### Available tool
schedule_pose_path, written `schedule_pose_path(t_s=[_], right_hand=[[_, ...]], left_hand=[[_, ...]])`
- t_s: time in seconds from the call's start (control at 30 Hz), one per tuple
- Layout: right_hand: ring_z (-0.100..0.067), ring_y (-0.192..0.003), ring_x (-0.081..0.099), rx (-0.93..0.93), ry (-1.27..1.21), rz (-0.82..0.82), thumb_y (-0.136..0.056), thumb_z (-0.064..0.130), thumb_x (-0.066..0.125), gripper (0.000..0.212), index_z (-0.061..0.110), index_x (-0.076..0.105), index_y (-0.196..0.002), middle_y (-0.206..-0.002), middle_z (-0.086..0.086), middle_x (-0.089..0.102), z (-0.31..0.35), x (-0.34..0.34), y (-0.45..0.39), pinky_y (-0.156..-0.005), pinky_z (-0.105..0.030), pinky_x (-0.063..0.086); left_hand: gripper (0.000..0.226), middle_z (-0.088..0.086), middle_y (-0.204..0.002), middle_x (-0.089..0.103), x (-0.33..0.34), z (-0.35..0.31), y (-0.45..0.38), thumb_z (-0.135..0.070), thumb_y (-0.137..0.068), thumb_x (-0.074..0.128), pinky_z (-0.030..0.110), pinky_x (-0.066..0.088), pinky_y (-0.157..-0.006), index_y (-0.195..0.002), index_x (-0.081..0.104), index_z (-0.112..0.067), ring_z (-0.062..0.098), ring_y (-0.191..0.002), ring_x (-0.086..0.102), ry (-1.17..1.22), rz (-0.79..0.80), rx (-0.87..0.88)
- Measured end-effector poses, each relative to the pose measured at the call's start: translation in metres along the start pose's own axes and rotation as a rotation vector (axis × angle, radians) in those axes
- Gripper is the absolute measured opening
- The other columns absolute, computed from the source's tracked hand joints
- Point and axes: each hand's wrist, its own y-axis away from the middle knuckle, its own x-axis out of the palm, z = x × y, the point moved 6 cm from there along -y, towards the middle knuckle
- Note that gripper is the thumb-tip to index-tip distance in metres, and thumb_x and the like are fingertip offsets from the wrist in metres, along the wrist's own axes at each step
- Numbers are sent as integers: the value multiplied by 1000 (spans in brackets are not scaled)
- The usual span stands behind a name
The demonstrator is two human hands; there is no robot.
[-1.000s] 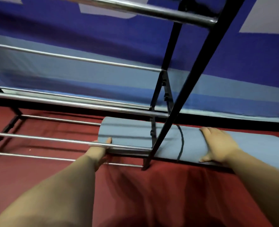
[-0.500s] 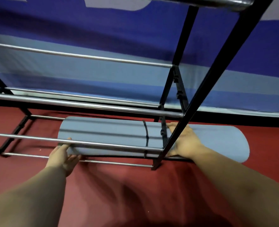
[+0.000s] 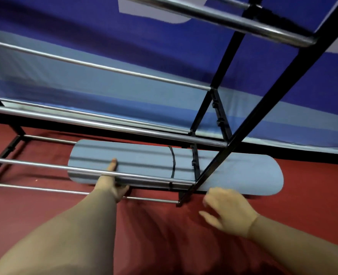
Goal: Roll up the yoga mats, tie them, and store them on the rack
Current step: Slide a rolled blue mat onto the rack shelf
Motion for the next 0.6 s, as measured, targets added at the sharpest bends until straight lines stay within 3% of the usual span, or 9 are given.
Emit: schedule_pose_path(t_s=[0.07, 0.17, 0.2, 0.3, 0.47, 0.53, 0.6], right_hand=[[-13, -62, 54, -85, -55, 66, -79, 46, 49, 25, 23, 58, -74, -71, 8, 55, 31, 14, -5, -49, -22, 42], [-12, -72, 61, -85, -110, 98, -75, 44, 53, 28, 23, 67, -84, -82, 7, 63, 67, 30, -35, -56, -22, 51], [-12, -79, 64, -57, -111, 84, -69, 45, 61, 33, 22, 70, -91, -90, 6, 67, 75, 33, -48, -65, -22, 54], [-16, -102, 65, 88, -63, 123, -43, 46, 84, 76, 16, 70, -110, -112, -2, 67, 83, 46, -78, -89, -28, 52], [-23, -115, 60, 236, 15, 210, -32, 39, 88, 94, 8, 67, -118, -127, -11, 61, 76, 59, -97, -95, -40, 46], [-26, -126, 51, 289, 30, 263, -43, 38, 86, 96, 7, 57, -130, -143, -16, 44, 73, 55, -103, -104, -39, 37], [-27, -145, 15, 298, 66, 299, -76, 30, 71, 93, 6, 19, -150, -157, -14, 1, 74, 49, -107, -116, -38, 9]], left_hand=[[31, 5, -107, 60, 10, 8, 1, -42, -86, 63, 36, 44, -86, -85, 57, -11, 21, -75, 56, 33, 39, -34], [35, 6, -94, 60, 20, 21, 2, -46, -83, 64, 36, 44, -83, -88, 57, -11, 21, -75, 55, 14, 65, -70], [37, 7, -92, 60, 22, 23, 2, -46, -82, 65, 37, 45, -82, -87, 57, -10, 22, -76, 56, 2, 67, -76], [43, 11, -91, 64, 21, 29, -5, -45, -77, 71, 40, 51, -83, -92, 58, -7, 26, -79, 60, -1, 57, -95], [45, 14, -91, 70, 20, 36, -13, -41, -76, 73, 39, 51, -89, -100, 62, -4, 27, -83, 64, 58, 119, -121], [50, 13, -106, 68, 24, 37, -16, -44, -77, 70, 39, 48, -95, -109, 62, -7, 26, -89, 64, 85, 144, -119], [56, 9, -113, 67, 26, 34, -19, -50, -76, 68, 39, 43, -101, -115, 61, -10, 24, -97, 63, 36, 130, -88]])
